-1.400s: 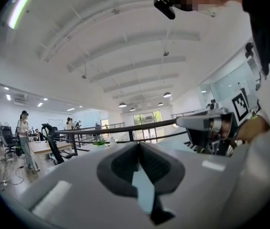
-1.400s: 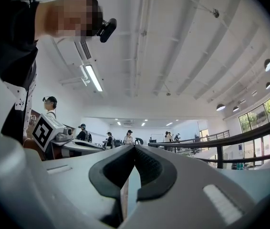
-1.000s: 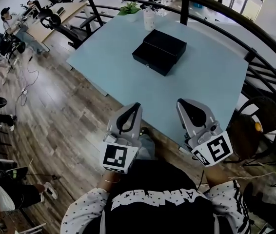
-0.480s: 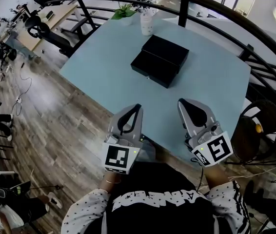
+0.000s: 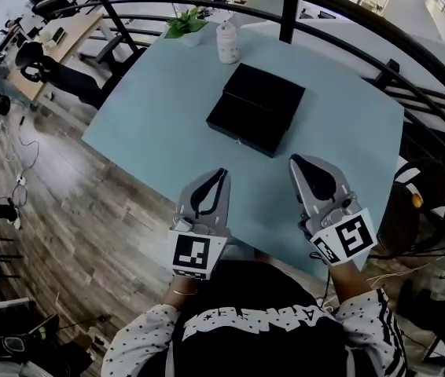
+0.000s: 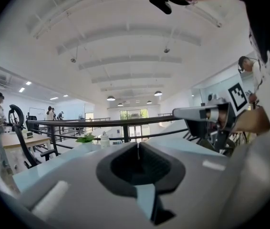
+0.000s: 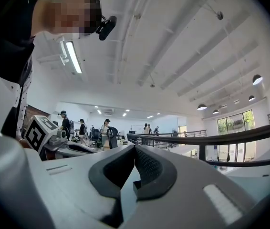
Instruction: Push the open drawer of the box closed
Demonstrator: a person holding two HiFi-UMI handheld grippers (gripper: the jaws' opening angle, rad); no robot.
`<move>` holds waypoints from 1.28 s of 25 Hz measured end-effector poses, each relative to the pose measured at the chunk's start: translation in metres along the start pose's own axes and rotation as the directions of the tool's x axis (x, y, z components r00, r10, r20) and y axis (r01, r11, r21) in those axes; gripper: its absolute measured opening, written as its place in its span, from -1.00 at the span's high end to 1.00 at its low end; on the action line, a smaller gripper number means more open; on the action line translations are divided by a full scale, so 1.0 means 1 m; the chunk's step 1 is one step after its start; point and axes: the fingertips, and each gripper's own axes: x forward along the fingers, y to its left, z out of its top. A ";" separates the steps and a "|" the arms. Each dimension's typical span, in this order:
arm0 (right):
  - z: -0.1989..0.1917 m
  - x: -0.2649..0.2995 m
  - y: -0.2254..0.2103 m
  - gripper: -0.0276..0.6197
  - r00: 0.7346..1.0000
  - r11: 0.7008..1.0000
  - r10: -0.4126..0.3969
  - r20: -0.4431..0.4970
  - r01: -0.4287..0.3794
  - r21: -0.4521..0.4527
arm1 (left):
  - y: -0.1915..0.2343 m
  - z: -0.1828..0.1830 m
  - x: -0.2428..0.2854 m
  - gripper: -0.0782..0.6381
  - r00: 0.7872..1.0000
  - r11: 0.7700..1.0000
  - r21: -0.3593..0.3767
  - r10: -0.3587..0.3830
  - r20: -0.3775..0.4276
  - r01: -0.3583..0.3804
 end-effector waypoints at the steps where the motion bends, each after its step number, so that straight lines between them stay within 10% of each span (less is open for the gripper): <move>1: -0.001 0.005 -0.003 0.91 1.000 1.000 -0.012 -0.006 0.012 -0.003 | 0.005 -0.001 0.005 0.78 1.000 1.000 -0.008 -0.010 -0.001 0.010; 32: -0.116 0.125 -0.119 0.91 0.890 0.927 -0.371 -0.265 0.371 -0.054 | 0.080 -0.139 0.141 0.78 0.953 0.967 -0.085 -0.252 -0.167 0.241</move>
